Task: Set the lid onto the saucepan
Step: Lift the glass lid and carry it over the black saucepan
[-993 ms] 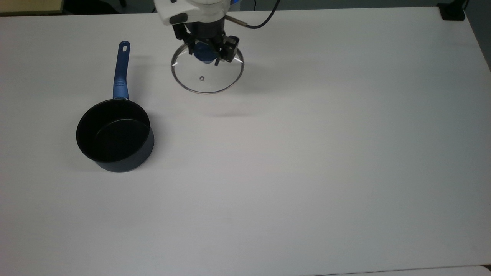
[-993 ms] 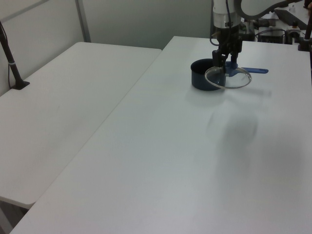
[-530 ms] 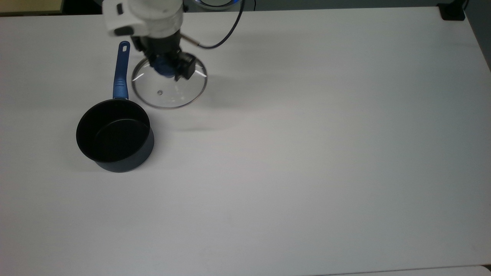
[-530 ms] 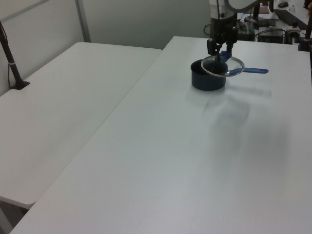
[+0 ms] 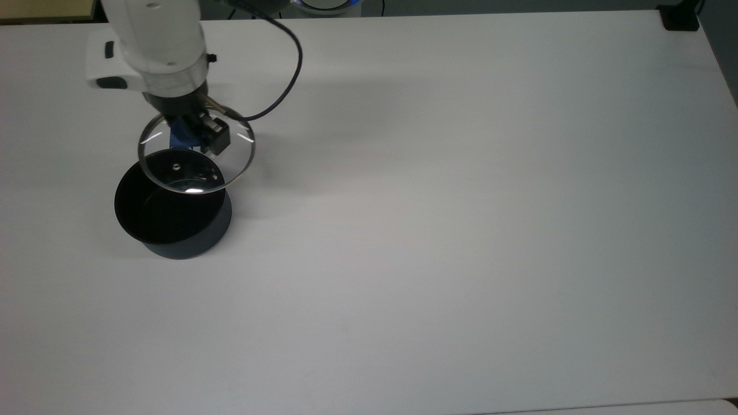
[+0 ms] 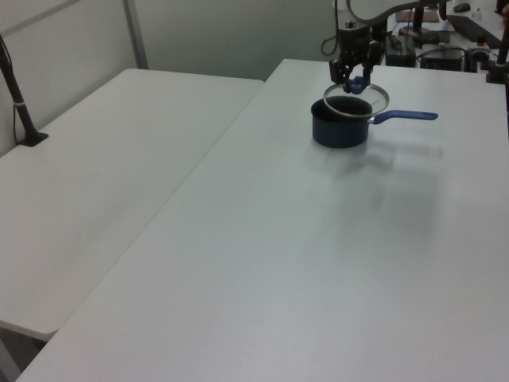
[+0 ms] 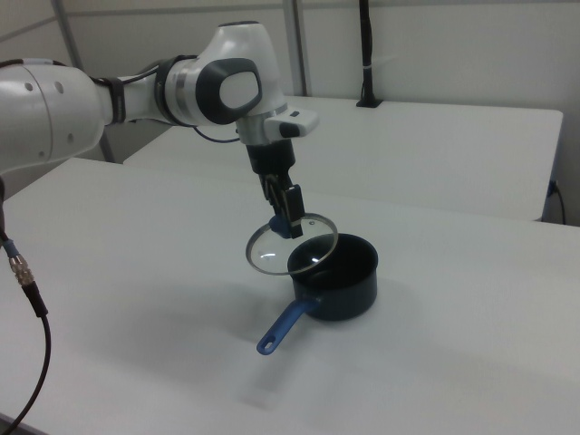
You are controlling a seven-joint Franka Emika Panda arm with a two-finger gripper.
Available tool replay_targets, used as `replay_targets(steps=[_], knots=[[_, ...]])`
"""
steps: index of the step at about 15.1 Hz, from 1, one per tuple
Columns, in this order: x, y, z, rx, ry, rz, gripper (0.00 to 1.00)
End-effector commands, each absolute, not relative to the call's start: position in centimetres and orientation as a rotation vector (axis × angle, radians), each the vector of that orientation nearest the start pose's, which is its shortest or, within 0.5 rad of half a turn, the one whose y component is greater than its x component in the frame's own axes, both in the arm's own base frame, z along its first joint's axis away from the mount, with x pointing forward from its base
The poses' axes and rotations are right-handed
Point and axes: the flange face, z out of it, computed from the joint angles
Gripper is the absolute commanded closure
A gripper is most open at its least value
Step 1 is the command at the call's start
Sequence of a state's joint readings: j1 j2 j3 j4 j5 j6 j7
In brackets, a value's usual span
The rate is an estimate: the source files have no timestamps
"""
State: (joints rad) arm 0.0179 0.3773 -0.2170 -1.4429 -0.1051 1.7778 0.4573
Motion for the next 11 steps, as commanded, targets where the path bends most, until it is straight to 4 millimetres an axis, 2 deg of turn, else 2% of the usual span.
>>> replay_targets(steps=[1,3,7,11], knots=[[66.3,-14.2,48.8,-3.173,1.035,-0.040,0.59],[66.9,-14.9,47.8,-3.174,1.047,-0.074,0.59],[67.9,-17.9,47.3,-3.169,1.112,-0.148,0.59],[68.7,-18.3,46.1,-3.169,1.124,-0.180,0.59]])
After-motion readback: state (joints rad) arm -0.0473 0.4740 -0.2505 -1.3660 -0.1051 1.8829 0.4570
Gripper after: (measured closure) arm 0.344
